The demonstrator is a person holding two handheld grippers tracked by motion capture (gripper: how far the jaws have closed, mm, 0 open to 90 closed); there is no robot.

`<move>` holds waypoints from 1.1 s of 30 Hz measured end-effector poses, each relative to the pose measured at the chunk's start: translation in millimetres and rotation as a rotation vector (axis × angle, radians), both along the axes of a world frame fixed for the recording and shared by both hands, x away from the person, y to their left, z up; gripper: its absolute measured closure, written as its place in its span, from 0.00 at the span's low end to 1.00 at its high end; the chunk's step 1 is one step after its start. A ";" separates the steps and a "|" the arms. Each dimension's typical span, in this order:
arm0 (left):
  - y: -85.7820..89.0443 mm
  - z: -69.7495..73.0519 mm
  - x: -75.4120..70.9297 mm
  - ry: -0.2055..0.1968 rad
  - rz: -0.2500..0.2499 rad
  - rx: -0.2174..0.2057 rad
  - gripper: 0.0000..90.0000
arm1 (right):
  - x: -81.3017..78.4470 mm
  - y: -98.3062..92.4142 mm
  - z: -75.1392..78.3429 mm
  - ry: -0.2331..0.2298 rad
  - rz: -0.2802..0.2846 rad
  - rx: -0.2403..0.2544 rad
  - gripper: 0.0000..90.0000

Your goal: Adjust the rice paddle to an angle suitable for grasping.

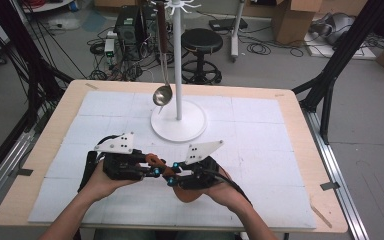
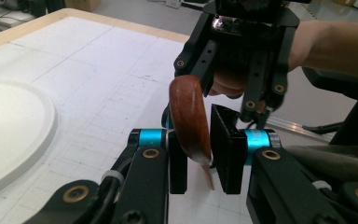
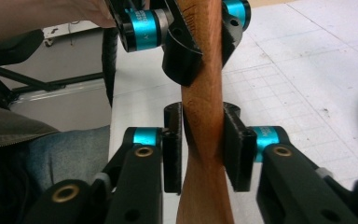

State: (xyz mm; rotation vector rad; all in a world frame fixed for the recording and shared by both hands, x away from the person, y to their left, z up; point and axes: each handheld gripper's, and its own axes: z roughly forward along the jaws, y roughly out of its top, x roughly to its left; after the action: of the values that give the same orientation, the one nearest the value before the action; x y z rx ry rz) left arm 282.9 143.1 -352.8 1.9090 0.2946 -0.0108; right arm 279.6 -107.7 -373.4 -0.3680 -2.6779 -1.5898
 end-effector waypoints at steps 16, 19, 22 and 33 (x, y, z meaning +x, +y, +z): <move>8.2 2.1 -0.6 0.012 0.027 0.007 0.62 | 1.8 -11.9 4.6 0.008 0.012 0.064 0.91; 11.0 1.8 -1.7 0.011 0.036 0.009 0.60 | 3.8 -15.3 5.8 0.006 -0.008 0.084 0.91; 14.9 1.1 -2.5 0.007 0.051 0.018 0.57 | 6.6 -18.4 7.2 -0.003 -0.021 0.104 0.91; 32.2 -5.8 -2.2 0.003 0.120 0.037 0.48 | 20.5 -29.0 8.0 0.007 -0.084 0.152 0.91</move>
State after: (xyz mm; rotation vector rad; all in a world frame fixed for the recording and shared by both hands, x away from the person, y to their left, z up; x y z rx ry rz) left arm 280.7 175.3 -358.6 1.9250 0.4137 0.0723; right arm 300.1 -136.6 -365.5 -0.4866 -2.5468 -1.7976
